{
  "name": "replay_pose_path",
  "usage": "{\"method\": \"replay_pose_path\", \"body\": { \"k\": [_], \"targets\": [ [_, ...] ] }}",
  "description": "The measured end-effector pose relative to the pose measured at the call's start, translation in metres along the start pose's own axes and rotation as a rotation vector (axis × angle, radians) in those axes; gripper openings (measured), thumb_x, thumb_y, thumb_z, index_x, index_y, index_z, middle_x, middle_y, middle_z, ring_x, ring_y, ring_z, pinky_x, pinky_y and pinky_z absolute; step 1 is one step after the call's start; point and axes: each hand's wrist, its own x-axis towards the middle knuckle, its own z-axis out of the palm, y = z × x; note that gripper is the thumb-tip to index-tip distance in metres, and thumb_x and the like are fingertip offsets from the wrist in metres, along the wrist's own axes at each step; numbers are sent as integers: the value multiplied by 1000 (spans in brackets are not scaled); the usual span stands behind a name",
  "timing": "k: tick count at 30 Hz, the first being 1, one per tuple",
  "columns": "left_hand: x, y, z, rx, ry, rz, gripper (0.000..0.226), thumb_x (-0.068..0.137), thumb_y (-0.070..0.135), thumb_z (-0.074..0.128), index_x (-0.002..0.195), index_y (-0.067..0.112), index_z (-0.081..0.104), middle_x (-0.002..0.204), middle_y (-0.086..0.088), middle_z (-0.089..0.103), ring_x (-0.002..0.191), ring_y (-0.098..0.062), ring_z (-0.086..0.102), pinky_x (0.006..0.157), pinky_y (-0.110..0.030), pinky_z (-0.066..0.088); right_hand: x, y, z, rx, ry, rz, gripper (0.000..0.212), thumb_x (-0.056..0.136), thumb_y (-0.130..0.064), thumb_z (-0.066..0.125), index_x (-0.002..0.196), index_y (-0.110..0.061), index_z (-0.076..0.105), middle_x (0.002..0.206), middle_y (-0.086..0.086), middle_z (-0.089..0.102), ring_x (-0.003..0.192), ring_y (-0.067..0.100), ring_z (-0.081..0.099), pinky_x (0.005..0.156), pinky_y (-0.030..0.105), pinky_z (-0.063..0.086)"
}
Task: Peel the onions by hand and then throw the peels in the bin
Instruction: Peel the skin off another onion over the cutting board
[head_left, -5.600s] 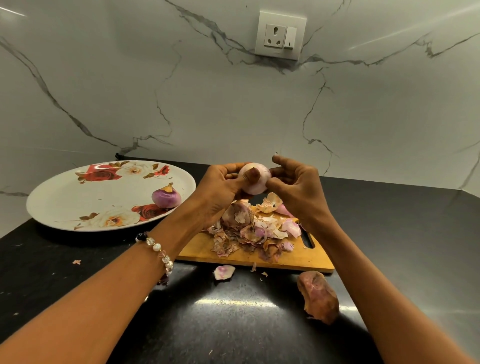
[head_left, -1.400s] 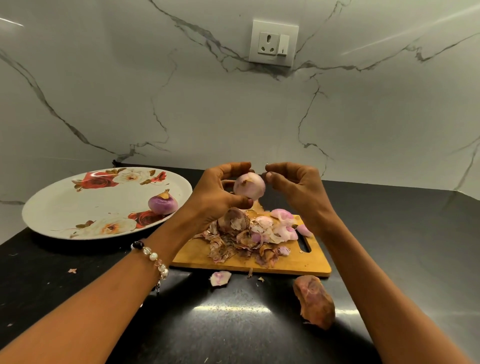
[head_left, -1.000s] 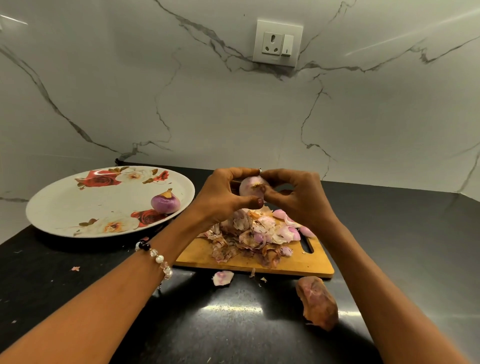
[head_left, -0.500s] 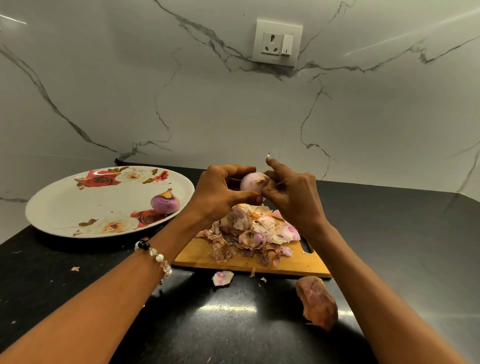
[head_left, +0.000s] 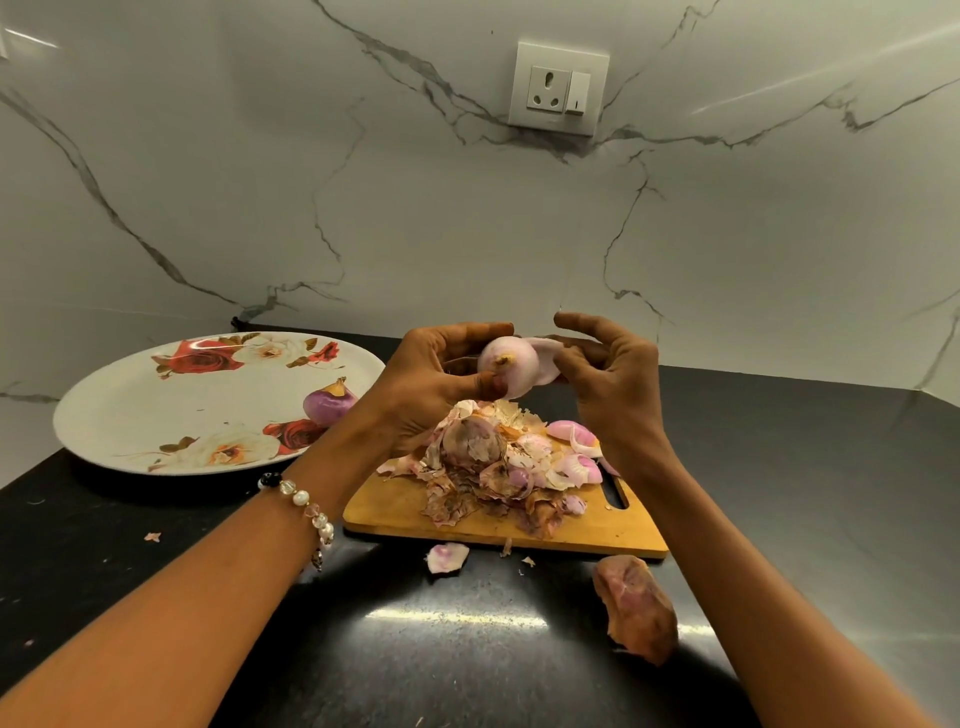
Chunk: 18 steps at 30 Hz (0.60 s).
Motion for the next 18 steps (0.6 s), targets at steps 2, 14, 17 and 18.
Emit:
{"method": "replay_pose_path", "body": {
  "k": [2, 14, 17, 18],
  "targets": [
    [1, -3, -2, -29, -21, -1, 49, 72, 2, 71, 116, 19, 61, 115, 4, 67, 106, -14, 65, 78, -28, 57, 1, 0, -1, 25, -21, 8, 32, 90, 1, 61, 122, 0, 60, 102, 18, 71, 93, 22, 71, 83, 32, 59],
    [4, -7, -4, -125, 12, -23, 40, 80, 11, 61, 119, 19, 59, 131, -5, 57, 120, -27, 56, 96, -46, 50, -1, -3, -1, 249, -102, 102, 13, 91, -2, 62, 99, -9, 70, 100, 9, 71, 90, 23, 71, 76, 27, 59],
    [5, -7, -2, -22, 31, -42, 38, 89, -3, 55, 116, 23, 60, 130, -4, 57, 120, -27, 55, 96, -48, 50, -2, 1, 1, 119, -87, 26, 21, 81, -1, 73, 99, -12, 68, 96, 4, 71, 86, 14, 70, 76, 22, 57],
    [5, -6, -1, -3, 35, -56, 40, 89, -5, 54, 117, 22, 60, 130, -4, 57, 119, -27, 56, 95, -48, 51, -2, 2, 2, 91, -72, 9, 22, 80, -1, 74, 97, -13, 68, 95, 2, 71, 85, 13, 70, 76, 22, 56]
  ]
}}
